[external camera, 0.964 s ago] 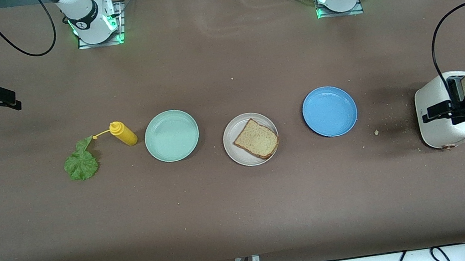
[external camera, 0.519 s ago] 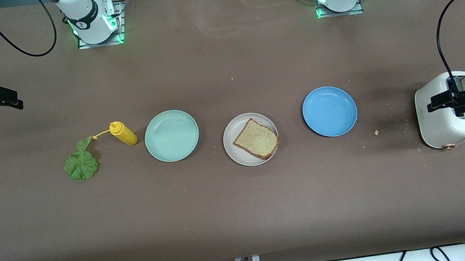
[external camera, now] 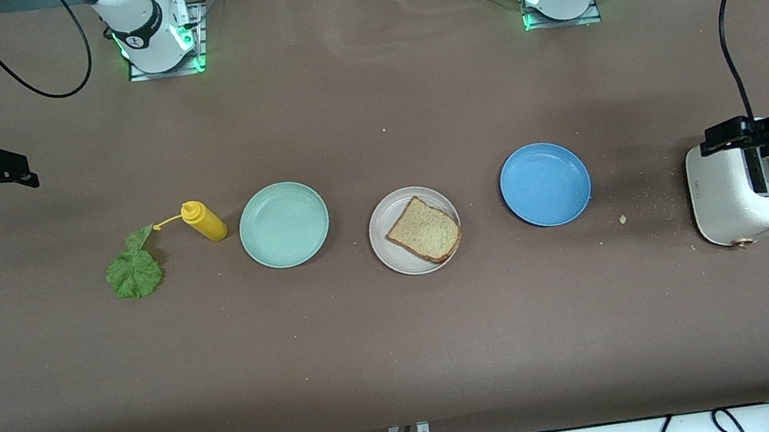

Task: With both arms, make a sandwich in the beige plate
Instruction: 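Withdraw the left gripper back toward the toaster, then reach the right gripper to the mustard while the left gripper rises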

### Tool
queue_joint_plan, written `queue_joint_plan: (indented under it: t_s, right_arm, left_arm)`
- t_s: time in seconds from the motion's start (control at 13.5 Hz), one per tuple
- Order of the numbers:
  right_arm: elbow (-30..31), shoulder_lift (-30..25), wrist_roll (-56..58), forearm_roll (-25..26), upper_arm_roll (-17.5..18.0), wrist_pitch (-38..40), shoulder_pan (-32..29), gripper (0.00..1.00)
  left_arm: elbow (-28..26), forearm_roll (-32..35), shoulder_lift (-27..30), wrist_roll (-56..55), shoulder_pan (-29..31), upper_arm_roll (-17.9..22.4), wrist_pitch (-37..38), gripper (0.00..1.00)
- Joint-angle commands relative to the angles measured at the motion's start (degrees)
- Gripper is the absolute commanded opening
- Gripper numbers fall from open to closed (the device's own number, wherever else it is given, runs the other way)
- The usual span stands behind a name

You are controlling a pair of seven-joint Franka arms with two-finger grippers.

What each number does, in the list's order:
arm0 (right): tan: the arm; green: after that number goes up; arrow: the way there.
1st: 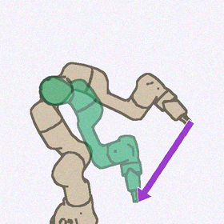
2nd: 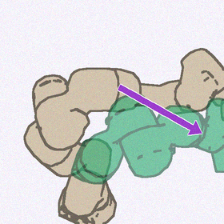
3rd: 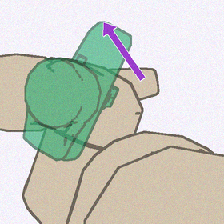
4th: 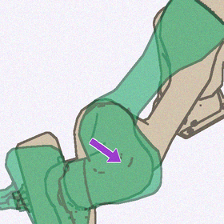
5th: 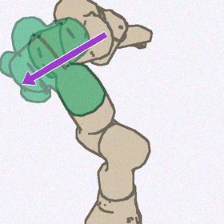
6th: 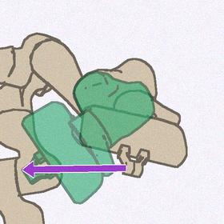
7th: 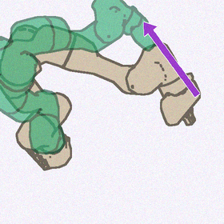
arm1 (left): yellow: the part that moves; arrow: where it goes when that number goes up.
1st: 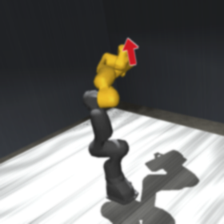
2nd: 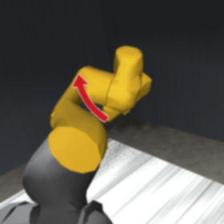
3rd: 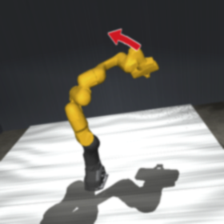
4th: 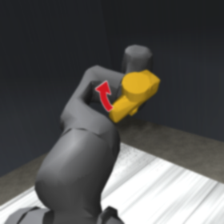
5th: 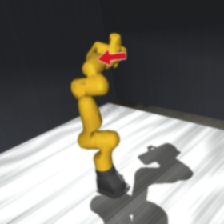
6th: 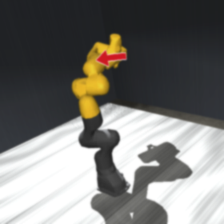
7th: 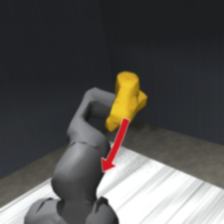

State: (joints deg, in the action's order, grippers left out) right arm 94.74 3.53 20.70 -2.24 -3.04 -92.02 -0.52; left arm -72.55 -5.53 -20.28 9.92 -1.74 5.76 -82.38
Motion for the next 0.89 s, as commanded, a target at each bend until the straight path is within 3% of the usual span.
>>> queue_joint_plan:
  t_s: [0.0, 0.37, 0.82]
  right_arm:
    - [2.5, -0.3, 8.8, -1.6, -1.4, -3.1, -0.1, 1.00]
    - [8.1, 1.3, 29.6, -11.2, -7.4, -10.1, -0.1, 1.00]
    - [9.6, 10.0, 57.9, -29.1, -13.5, -12.6, -0.2, 1.00]
  left_arm:
    - [4.4, 1.7, 0.1, -2.2, -0.6, 0.0, 5.6, 0.99]
    - [8.1, 1.8, 0.2, -2.3, -0.5, 0.0, 11.0, 1.00]
    - [4.8, 2.0, 3.6, -5.1, -0.7, -1.4, 9.9, 1.00]
